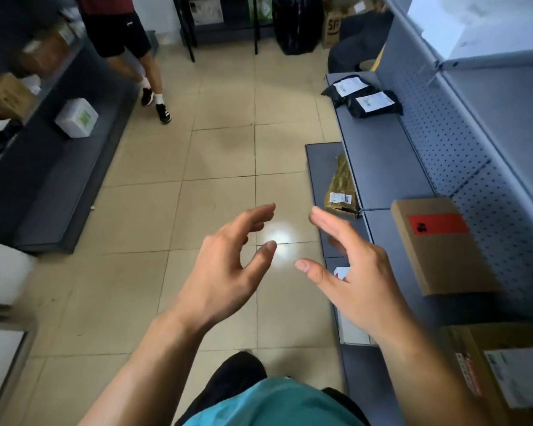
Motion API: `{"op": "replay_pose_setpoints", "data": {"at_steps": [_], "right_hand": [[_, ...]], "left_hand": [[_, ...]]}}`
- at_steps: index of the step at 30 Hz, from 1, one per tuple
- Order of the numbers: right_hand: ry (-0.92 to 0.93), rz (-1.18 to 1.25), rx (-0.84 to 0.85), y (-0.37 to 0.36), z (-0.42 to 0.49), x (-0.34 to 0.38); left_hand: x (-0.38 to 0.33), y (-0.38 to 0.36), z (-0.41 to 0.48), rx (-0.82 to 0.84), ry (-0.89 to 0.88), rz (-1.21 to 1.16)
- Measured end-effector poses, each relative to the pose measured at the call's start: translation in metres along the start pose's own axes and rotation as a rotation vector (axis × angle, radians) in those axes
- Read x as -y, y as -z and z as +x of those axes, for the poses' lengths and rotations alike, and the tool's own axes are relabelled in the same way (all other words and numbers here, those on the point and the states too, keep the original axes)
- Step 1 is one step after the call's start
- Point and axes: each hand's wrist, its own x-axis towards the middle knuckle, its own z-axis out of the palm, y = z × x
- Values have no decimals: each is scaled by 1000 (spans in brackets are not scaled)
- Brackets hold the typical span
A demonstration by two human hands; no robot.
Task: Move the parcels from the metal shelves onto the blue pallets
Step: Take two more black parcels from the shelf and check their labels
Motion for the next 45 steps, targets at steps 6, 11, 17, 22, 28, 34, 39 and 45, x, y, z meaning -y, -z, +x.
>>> {"op": "replay_pose_setpoints", "data": {"at_steps": [6, 11, 17, 22, 28, 34, 39, 45], "right_hand": [[-71, 4, -13, 2, 23, -10], [-143, -22, -13, 4, 57, -12], [-212, -76, -17, -3, 125, -12], [-255, -130, -31, -12, 190, -10], [-293, -136, -71, -30, 272, -15], [-287, -160, -84, -43, 324, -25], [-280, -184, -90, -42, 357, -40], [-269, -114, -141, -38, 387, -56]], "left_hand": [[8, -2, 42, 31, -2, 0], [19, 4, 83, 51, -27, -28], [45, 23, 155, 79, -57, -58], [65, 44, 222, 101, -68, -98], [93, 69, 298, 122, -82, -120], [121, 83, 355, 123, -75, -146], [136, 82, 380, 123, -55, -154], [146, 73, 408, 140, -40, -108]]}}
